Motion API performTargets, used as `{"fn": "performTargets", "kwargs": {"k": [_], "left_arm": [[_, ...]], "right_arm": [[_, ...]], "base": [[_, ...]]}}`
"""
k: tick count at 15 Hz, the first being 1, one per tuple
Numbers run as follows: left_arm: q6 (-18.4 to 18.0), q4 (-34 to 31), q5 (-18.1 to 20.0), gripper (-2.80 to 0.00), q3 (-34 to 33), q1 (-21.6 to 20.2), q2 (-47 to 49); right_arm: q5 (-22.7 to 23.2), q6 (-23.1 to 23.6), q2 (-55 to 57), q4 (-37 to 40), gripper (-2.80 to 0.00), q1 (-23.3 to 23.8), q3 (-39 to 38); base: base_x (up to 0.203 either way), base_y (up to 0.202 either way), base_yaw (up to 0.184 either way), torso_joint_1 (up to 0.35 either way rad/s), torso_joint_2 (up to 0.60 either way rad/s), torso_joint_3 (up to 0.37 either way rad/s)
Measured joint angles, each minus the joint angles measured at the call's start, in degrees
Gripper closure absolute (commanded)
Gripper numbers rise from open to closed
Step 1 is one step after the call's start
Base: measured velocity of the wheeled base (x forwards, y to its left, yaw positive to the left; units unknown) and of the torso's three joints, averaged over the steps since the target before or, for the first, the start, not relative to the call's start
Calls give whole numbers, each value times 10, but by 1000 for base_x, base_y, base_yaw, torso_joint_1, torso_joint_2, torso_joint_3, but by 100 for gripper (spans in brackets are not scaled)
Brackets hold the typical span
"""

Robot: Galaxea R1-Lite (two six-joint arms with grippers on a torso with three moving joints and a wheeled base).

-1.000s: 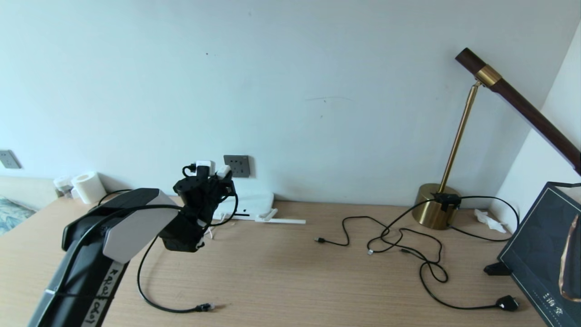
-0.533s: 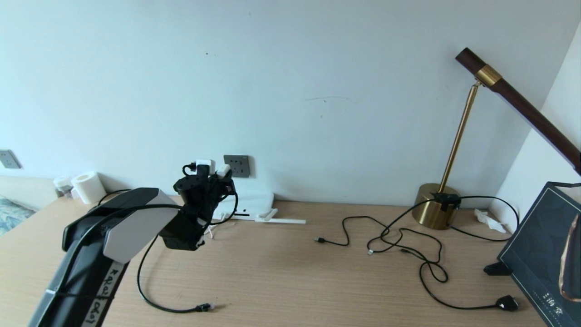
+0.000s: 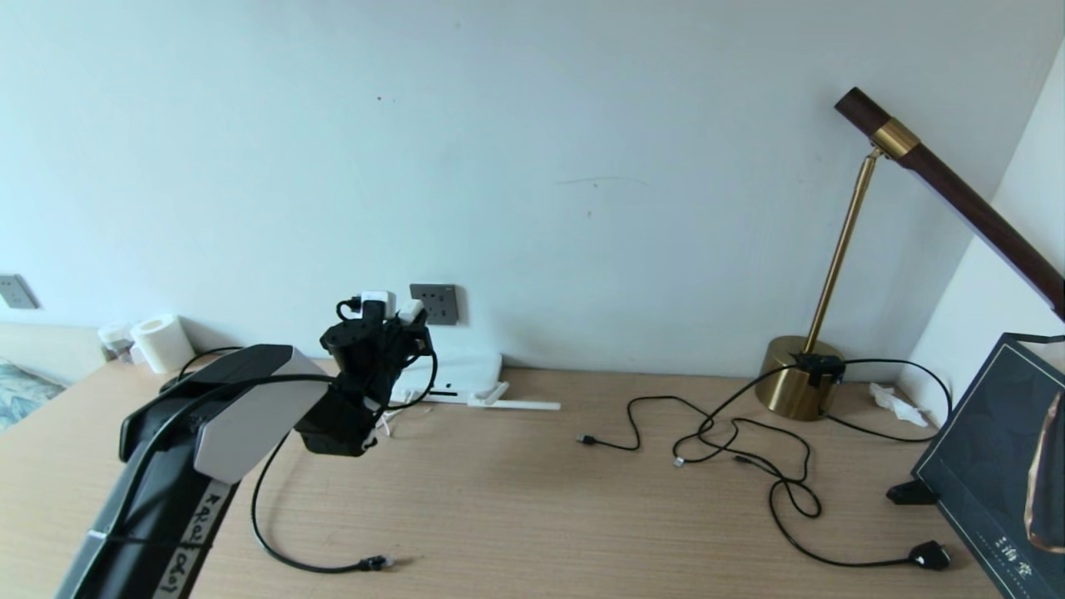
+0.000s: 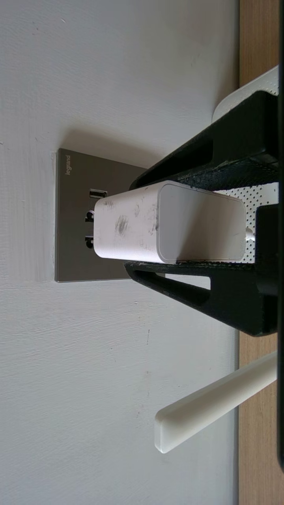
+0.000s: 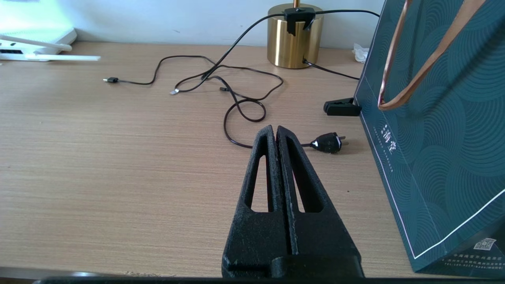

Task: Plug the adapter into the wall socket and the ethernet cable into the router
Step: Plug plug into socket

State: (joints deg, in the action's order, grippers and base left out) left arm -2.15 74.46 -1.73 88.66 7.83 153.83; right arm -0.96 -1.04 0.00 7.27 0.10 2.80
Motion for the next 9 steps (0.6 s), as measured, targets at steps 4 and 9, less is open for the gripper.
{"fn": "performTargets", "kwargs": {"k": [4, 9], "left_arm": [[0, -1, 0, 0, 2, 0, 0], [0, -7, -1, 0, 10, 0, 2]], "right_arm": [[0, 0, 0, 0, 0, 0, 0], [0, 0, 0, 0, 0, 0, 0]], "base": [[0, 0, 0, 0, 0, 0], [0, 0, 0, 0, 0, 0]]}}
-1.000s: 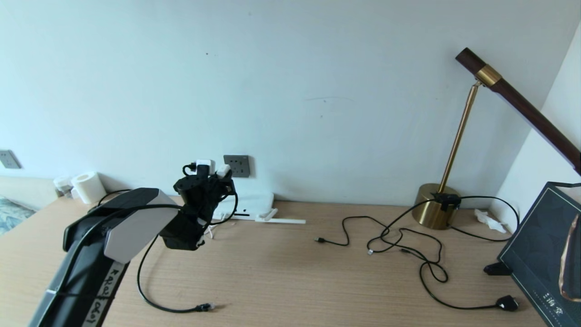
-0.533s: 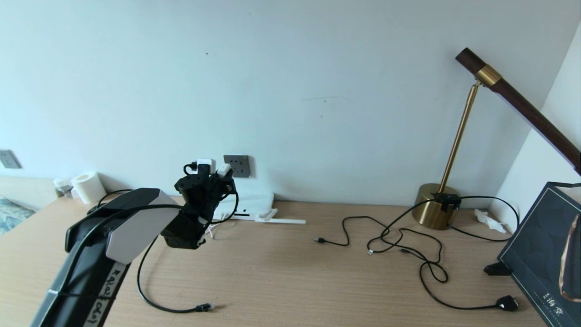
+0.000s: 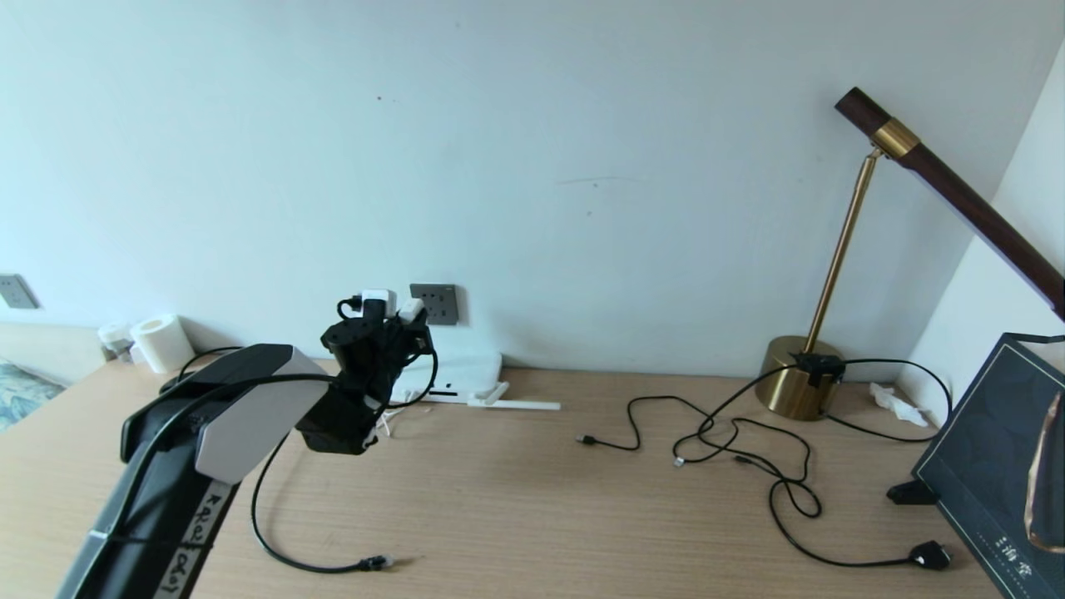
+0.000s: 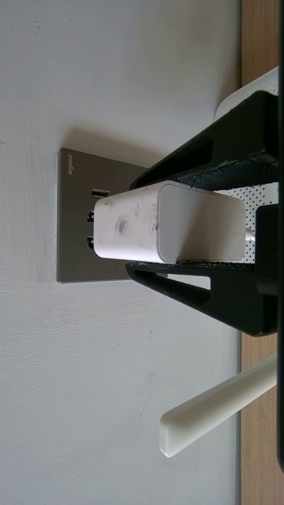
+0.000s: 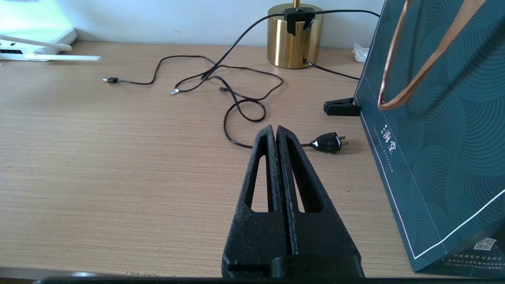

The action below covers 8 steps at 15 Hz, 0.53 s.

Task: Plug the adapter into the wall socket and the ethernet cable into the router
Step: Plug plug into socket

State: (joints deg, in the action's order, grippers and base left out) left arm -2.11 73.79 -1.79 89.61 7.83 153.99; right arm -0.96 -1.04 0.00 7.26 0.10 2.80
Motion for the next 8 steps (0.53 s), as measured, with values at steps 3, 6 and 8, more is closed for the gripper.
{"fn": "performTargets", "kwargs": {"k": [3, 6, 8], "left_arm": [[0, -1, 0, 0, 2, 0, 2], [0, -2, 1, 0, 11, 0, 5], [0, -4, 1, 0, 14, 0, 7]], "right_arm": [[0, 0, 0, 0, 0, 0, 0], [0, 0, 0, 0, 0, 0, 0], [0, 0, 0, 0, 0, 0, 0]], "base": [[0, 0, 0, 0, 0, 0], [0, 0, 0, 0, 0, 0], [0, 0, 0, 0, 0, 0]]}}
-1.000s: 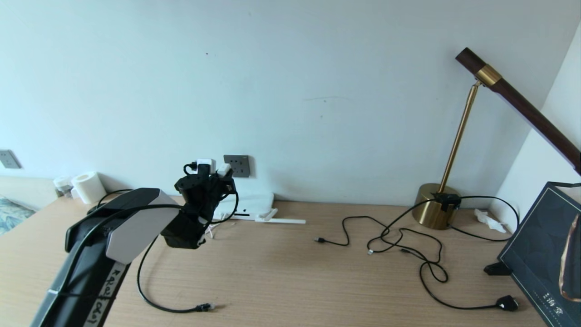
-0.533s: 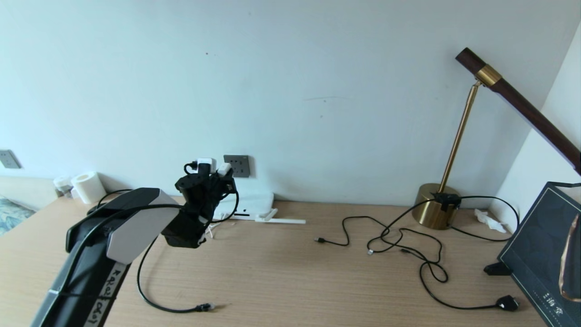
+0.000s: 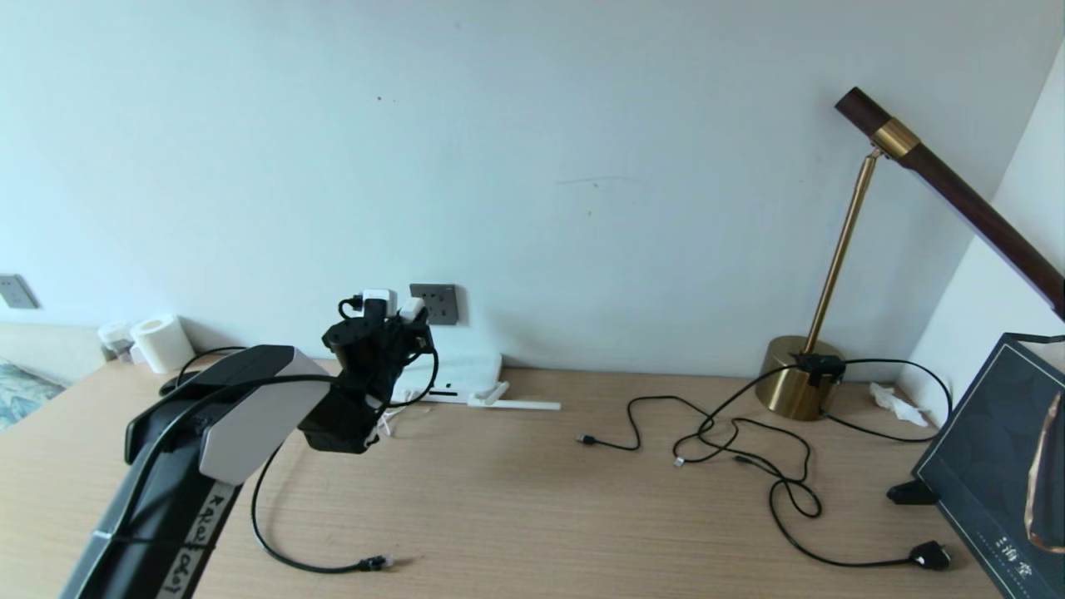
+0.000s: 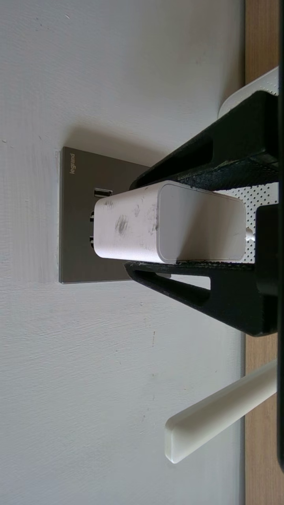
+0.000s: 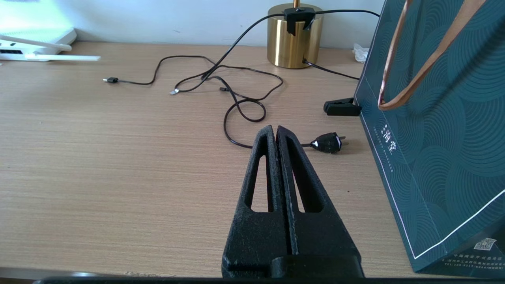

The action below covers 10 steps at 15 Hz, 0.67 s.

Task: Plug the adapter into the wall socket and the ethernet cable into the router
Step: Plug plug into socket

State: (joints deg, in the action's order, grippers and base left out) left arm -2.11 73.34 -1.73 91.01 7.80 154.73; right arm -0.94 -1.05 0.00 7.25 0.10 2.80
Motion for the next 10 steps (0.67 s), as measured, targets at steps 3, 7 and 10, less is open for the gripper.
{"fn": "performTargets", "kwargs": {"k": [3, 7, 10], "left_arm": [[0, -3, 0, 0, 2, 0, 1], [0, -4, 0, 0, 10, 0, 6], [0, -6, 0, 0, 14, 0, 9]], "right_arm": [[0, 0, 0, 0, 0, 0, 0], [0, 0, 0, 0, 0, 0, 0], [0, 0, 0, 0, 0, 0, 0]], "base": [[0, 0, 0, 0, 0, 0], [0, 0, 0, 0, 0, 0], [0, 0, 0, 0, 0, 0]]}}
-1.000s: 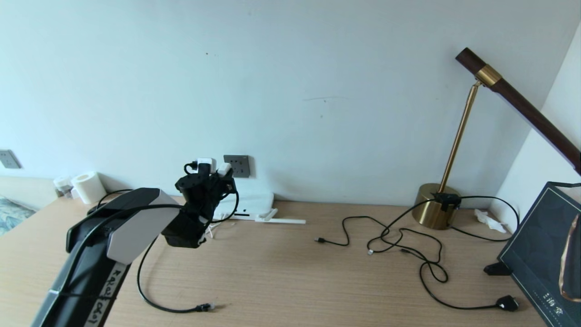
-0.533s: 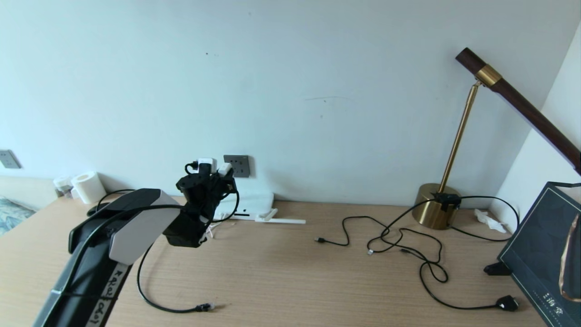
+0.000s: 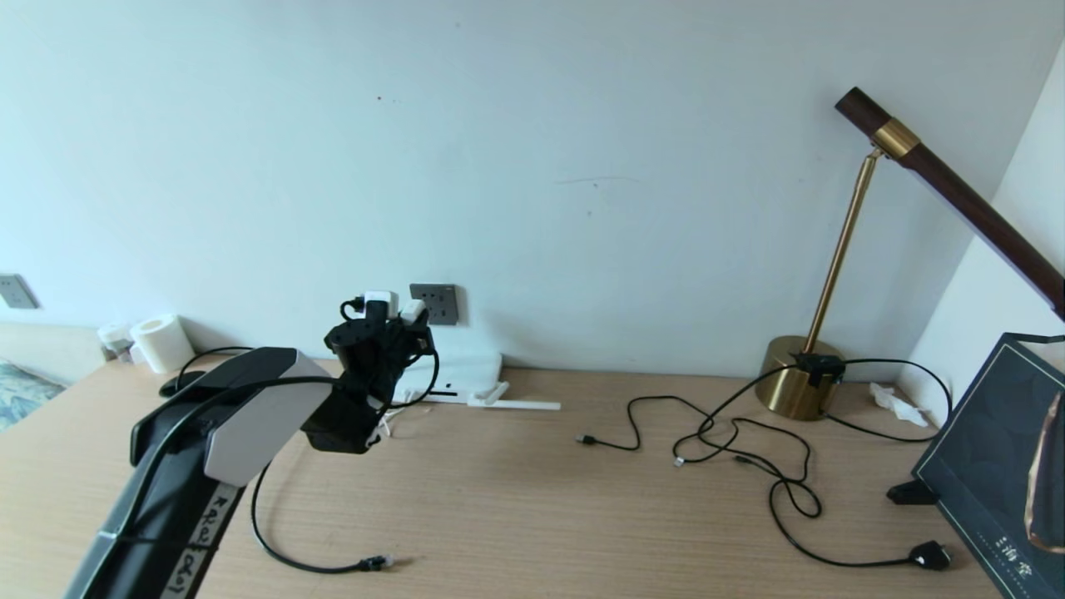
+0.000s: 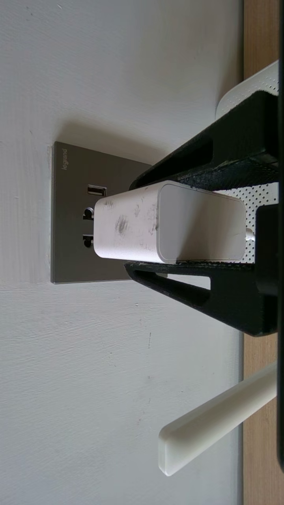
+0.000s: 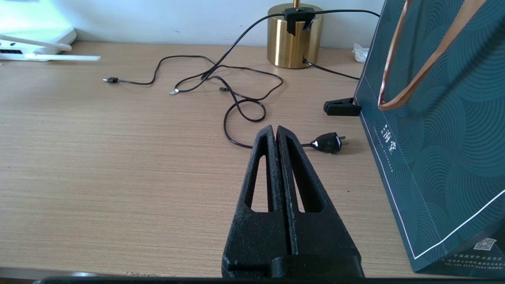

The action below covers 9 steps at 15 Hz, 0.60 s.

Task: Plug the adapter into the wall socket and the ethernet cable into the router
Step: Plug plug into socket

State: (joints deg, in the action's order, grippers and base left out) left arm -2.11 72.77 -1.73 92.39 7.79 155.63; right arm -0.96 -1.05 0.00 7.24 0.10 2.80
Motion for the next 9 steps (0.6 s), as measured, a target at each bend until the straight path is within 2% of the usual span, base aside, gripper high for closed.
{"fn": "performTargets", "kwargs": {"k": [9], "left_arm": [[0, -8, 0, 0, 16, 0, 3]], "right_arm": [[0, 0, 0, 0, 0, 0, 0]], "base": [[0, 0, 0, 0, 0, 0]]}}
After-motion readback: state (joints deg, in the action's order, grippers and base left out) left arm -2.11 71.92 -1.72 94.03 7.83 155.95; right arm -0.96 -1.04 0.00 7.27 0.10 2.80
